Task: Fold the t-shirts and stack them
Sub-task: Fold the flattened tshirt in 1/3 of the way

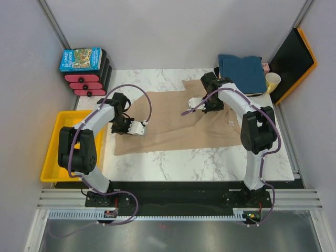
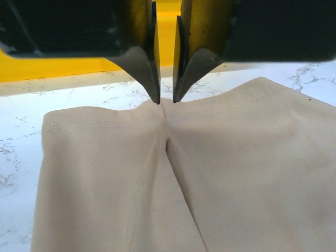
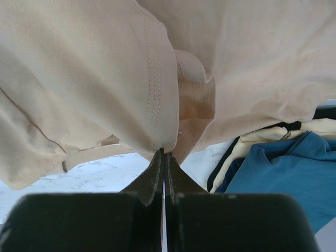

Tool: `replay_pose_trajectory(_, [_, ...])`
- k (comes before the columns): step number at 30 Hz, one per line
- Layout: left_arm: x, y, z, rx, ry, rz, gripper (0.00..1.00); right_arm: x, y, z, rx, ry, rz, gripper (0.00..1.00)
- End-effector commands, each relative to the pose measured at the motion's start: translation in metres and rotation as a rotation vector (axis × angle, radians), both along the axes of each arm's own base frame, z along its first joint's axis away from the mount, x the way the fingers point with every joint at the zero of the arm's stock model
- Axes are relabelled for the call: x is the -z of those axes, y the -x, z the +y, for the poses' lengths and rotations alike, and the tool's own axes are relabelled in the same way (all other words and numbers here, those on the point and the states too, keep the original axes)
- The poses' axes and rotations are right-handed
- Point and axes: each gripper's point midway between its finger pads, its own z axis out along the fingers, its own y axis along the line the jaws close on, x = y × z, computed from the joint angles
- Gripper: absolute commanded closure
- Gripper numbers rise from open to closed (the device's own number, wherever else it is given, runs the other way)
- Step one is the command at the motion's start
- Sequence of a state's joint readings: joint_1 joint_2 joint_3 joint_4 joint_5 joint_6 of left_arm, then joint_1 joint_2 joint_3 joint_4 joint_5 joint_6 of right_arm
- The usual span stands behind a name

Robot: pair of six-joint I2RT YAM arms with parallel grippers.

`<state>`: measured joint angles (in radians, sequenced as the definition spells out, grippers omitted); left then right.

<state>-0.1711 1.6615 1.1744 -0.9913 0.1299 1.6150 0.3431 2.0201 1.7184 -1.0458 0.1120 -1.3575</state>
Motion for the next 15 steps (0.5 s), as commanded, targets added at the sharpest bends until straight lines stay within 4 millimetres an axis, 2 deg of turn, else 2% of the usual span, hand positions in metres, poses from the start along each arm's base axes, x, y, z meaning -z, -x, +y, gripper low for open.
replay_pose_trajectory(1, [-0.006, 0.000, 0.005, 0.029, -0.025, -0.003, 0.73, -0.012, -0.012, 0.001, 0.003, 0.004, -0.050, 1.00])
replay_pose_trajectory(2, [-0.005, 0.000, 0.005, 0.029, -0.026, 0.000, 0.89, -0.012, -0.011, 0.000, 0.005, 0.005, -0.048, 1.00])
replay_pose_trajectory(3, [-0.004, 0.001, 0.005, 0.027, -0.024, 0.003, 0.98, -0.012, -0.011, 0.001, 0.003, 0.004, -0.048, 1.00])
replay_pose_trajectory(7, [0.005, 0.004, 0.003, 0.016, -0.016, 0.036, 0.98, -0.012, -0.011, 0.001, 0.006, 0.003, -0.048, 1.00])
replay_pose_trajectory(8, [0.006, 0.003, 0.003, 0.010, -0.016, 0.038, 0.96, -0.012, -0.011, 0.001, 0.007, 0.002, -0.049, 1.00])
replay_pose_trajectory(11, [0.009, 0.002, 0.004, -0.006, -0.023, 0.050, 0.77, -0.012, -0.009, 0.001, 0.007, 0.003, -0.046, 1.00])
replay_pose_trajectory(12, [0.011, 0.002, 0.005, -0.005, -0.026, 0.053, 0.74, -0.011, -0.009, 0.000, 0.008, 0.002, -0.043, 1.00])
replay_pose_trajectory(13, [0.013, 0.002, 0.004, -0.003, -0.025, 0.057, 0.71, -0.011, -0.009, 0.001, 0.007, 0.003, -0.045, 1.00])
replay_pose_trajectory(15, [0.015, 0.002, 0.004, -0.001, -0.023, 0.063, 0.71, -0.010, -0.009, 0.001, 0.009, 0.003, -0.044, 1.00])
